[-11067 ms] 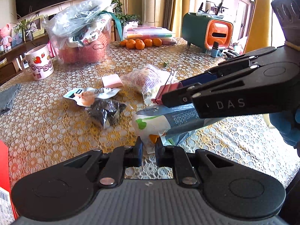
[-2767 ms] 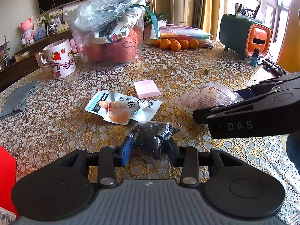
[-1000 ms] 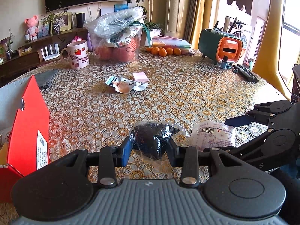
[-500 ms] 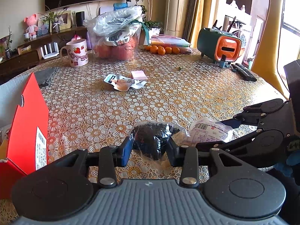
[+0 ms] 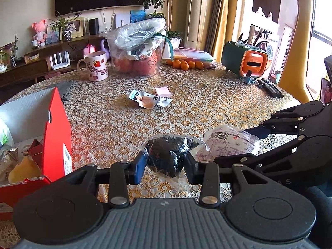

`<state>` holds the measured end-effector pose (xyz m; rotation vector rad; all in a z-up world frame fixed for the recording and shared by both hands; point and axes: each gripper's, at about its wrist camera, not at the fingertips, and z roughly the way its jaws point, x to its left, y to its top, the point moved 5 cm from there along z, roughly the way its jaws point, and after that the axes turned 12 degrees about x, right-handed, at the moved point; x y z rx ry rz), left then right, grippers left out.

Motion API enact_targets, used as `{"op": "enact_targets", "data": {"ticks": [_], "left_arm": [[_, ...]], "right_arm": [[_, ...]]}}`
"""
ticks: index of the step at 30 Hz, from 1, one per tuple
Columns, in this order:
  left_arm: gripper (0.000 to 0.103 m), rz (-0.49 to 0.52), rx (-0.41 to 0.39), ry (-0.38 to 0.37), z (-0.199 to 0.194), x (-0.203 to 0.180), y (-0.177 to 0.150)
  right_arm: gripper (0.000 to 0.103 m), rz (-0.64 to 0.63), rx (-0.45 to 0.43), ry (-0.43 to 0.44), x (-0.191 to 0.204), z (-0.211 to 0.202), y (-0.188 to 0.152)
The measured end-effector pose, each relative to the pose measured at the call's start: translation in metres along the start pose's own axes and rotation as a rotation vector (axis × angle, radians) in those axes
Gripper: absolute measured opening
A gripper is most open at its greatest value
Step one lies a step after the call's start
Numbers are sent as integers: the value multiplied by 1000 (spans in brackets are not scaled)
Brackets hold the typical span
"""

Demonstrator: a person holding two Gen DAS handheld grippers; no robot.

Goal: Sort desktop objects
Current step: 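Lift and carry the black bag and bread packet over the red box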

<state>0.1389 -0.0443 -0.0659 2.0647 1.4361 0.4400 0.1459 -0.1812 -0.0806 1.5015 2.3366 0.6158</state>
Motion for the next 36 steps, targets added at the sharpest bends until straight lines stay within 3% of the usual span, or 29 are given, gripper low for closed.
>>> {"op": "enact_targets", "data": {"ticks": [15,26,36], "left_arm": [[38,-48,-51,73,-63,67,-7],[38,-121,-73,224,-99,154,-12],[38,-168,-4,329,-100,232,-21]], "right_arm": [[54,-79,-71,90,62,-38,53],[54,-197,-140,134,125,-43,110],[54,-262,-147,166,179,-22,149]]}}
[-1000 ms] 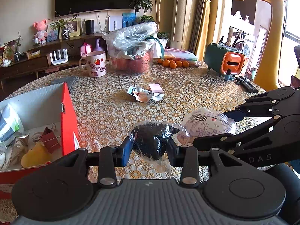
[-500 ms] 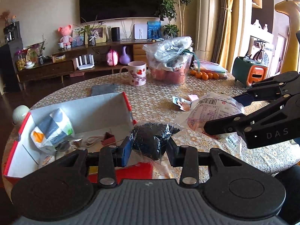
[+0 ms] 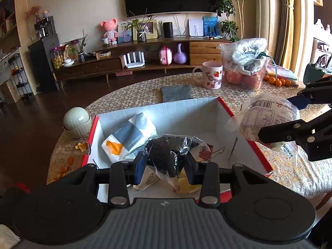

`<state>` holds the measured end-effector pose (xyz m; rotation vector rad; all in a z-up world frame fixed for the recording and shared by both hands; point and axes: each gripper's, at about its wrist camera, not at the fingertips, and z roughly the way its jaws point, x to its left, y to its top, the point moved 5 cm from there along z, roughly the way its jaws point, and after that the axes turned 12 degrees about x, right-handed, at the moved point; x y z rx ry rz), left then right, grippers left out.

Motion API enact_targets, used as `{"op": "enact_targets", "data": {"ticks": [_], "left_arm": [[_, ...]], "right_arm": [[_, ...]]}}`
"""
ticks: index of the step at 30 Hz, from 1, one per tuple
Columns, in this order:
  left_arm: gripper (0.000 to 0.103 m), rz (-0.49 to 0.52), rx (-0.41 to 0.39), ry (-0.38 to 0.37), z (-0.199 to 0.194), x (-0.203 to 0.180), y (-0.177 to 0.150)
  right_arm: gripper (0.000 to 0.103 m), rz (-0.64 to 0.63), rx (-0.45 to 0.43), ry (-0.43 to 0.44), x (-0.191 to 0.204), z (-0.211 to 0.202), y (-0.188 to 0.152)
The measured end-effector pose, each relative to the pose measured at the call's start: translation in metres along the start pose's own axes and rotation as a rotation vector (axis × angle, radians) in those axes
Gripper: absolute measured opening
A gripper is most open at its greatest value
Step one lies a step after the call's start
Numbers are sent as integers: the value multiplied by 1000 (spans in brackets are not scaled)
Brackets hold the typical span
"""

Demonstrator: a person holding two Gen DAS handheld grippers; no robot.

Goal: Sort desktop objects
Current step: 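Lift and carry the black bag and bread packet over the red box, then lower the black bag and bread packet into the red box with both grippers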

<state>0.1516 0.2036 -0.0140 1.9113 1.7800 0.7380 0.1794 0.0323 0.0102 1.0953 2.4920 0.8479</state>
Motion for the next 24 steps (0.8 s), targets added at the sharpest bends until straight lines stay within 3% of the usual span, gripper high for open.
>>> {"op": "enact_targets", "data": {"ticks": [12,24], "left_arm": [[38,-5,82,58,43,39,3],[39,52,187,70,78,43,6]], "right_arm": [[54,-19,39,-28,21,51,23],[54,-46,82,-21,46,91,28]]}}
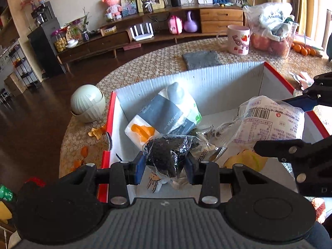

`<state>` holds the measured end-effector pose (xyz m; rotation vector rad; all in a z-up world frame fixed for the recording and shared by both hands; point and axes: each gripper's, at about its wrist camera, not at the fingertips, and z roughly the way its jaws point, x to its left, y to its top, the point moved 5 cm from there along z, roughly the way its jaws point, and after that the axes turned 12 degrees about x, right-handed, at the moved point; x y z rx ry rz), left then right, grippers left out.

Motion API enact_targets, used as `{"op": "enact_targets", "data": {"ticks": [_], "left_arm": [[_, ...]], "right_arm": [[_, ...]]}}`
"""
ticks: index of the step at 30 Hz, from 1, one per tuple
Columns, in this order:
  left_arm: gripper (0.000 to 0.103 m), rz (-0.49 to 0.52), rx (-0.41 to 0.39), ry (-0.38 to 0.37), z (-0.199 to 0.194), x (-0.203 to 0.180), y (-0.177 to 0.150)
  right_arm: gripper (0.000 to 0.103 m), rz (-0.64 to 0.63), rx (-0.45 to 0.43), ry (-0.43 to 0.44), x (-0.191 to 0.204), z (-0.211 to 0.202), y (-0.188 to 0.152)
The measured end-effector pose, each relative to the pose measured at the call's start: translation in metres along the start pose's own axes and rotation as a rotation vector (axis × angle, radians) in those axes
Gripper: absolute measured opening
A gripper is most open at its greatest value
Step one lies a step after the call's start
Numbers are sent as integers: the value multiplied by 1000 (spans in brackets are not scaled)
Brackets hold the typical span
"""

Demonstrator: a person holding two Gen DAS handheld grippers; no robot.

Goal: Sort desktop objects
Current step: 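Lower the black bag and bread packet into the red box with both grippers, then open both grippers and move both tools back toward the table items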

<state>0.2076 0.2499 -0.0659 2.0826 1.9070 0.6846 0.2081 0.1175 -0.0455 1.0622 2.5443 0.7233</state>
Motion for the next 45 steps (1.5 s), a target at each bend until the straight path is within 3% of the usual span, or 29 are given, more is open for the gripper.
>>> {"op": "enact_targets", "data": {"ticks": [9,13,17,19,21,24,42,45], "left_arm": [[39,7,107,-22,26,-2,0],[41,-3,115,-29,28,-1,-3],[52,1,106,-37,26,-3,-4],[71,6,98,-31,24,-5,-4],[77,9,84,-16,21,-7,-4],[77,-4,77,-23,17,-6,-4],[77,-30,-53,-42,-49,-33,-9],[77,-26,-82,-52,-62,-44,-8]], "right_arm": [[54,27,45,0,1,20,-3],[54,27,63,1,1,27,-7],[55,42,70,11,0,30,-10],[55,45,72,21,-1,30,-10],[56,45,68,29,-2,29,-11],[65,48,61,45,-3,25,-13],[75,94,-61,122,-21,-52,-32],[80,102,-82,119,-26,-67,-39]]}}
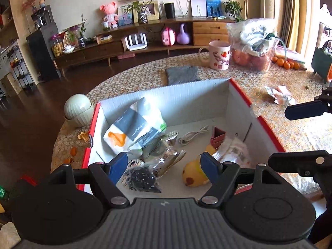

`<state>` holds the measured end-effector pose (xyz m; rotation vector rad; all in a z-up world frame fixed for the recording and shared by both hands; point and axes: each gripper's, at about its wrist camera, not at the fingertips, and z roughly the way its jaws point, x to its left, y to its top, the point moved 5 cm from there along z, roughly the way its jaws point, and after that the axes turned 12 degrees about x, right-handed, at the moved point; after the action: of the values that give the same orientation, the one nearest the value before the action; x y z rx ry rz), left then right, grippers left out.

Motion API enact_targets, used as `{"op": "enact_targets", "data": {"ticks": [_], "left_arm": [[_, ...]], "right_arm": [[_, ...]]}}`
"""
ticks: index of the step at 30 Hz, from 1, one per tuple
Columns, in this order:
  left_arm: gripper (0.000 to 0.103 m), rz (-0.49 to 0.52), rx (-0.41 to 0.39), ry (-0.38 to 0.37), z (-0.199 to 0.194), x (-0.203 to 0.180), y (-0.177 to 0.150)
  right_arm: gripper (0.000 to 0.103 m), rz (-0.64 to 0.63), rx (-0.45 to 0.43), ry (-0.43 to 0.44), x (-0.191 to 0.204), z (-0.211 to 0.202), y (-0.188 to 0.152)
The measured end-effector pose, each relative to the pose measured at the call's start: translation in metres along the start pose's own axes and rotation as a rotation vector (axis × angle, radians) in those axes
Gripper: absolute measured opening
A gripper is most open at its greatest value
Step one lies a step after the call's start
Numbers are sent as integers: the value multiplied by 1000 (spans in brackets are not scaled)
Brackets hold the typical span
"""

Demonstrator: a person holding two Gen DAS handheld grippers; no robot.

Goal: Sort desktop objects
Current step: 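Open both grippers and move both tools back toward the table items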

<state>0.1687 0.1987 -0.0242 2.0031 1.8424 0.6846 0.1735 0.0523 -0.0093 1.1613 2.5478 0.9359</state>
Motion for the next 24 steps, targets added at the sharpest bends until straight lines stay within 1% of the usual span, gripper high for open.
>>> {"op": "enact_targets", "data": {"ticks": [5,8,11,15,17,18,19,24], "left_arm": [[77,32,-41,-11,-18,-29,0],[77,49,-61,-39,-27,-48,0],[77,68,-74,-81,-35,-70,0],[77,107,-87,-110,-42,-100,1],[79,113,-90,-125,-44,-113,2],[82,111,-92,-134,-43,-118,3],[84,108,-93,-140,-43,-123,3],[84,131,-88,-180,-38,-155,6]], "right_arm": [[80,19,-14,-2,-11,-21,-14],[80,35,-23,-11,-21,-33,-24],[81,53,-32,-20,-32,-44,-35],[81,84,-34,-30,-49,-53,-51],[81,104,-39,-39,-59,-58,-59],[81,112,-40,-42,-63,-60,-62],[81,122,-42,-49,-68,-63,-66],[82,162,-49,-86,-94,-75,-87]]}}
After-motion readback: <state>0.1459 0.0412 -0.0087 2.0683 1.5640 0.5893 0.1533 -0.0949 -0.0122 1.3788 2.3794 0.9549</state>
